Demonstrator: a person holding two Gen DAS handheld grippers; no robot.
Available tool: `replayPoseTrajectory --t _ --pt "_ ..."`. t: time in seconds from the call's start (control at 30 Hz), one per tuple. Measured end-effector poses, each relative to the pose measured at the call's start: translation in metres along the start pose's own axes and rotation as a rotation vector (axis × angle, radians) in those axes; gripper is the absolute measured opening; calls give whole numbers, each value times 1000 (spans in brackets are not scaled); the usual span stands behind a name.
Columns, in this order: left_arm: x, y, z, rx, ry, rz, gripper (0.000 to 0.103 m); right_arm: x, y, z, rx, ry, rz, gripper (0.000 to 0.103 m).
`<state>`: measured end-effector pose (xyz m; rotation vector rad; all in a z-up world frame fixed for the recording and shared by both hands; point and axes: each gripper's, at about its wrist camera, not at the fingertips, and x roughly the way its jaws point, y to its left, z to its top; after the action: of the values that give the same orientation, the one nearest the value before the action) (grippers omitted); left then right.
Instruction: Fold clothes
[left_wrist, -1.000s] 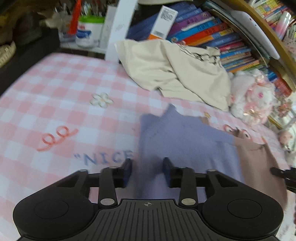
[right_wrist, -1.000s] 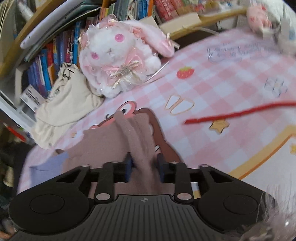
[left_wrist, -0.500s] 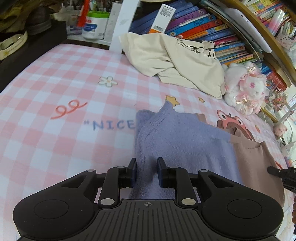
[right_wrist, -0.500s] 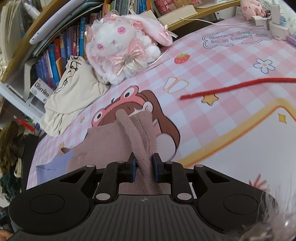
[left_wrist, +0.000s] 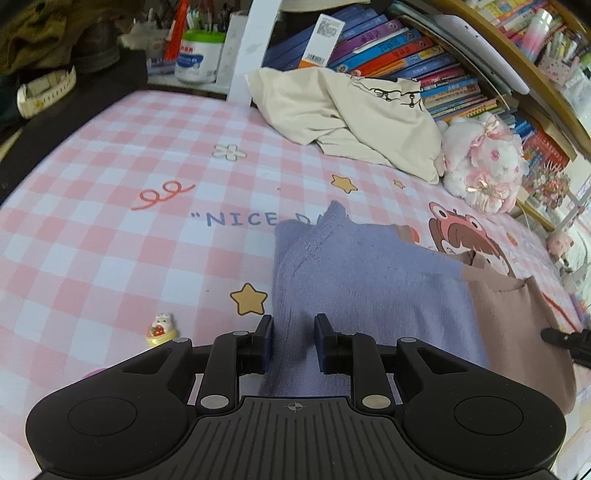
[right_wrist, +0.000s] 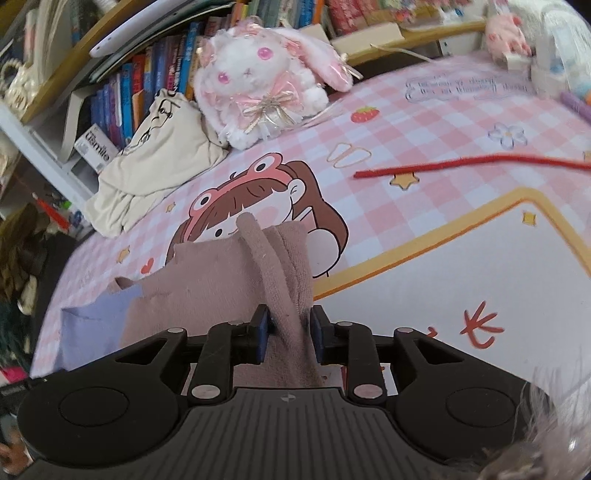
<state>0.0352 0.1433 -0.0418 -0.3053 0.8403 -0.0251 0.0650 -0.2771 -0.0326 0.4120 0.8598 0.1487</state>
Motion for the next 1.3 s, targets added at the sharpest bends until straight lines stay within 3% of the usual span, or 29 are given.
replayPoseTrajectory --t 0.1,0.23,0.33,0.53,0.77,1.03,1.3 --pt "-13 -7 -2 30 -37 21 27 -11 9 -3 -55 -23 -26 34" --pt "-35 -17 -12 47 -78 21 52 -32 25 -14 -138 -60 -59 48" --pt "-52 -23 -19 59 -109 21 58 -47 34 -26 -193 -82 -71 59" --pt "-84 -37 -35 85 -167 20 66 -65 47 -57 -237 -62 -72 66" --pt "-84 -57 -58 135 -128 12 74 -73 58 -79 -296 -18 -76 74" --pt "-83 -89 -71 149 -125 49 77 -72 65 -78 -471 -2 -14 77" --pt "-79 -132 -82 99 -124 118 80 -73 41 -55 -596 23 68 80"
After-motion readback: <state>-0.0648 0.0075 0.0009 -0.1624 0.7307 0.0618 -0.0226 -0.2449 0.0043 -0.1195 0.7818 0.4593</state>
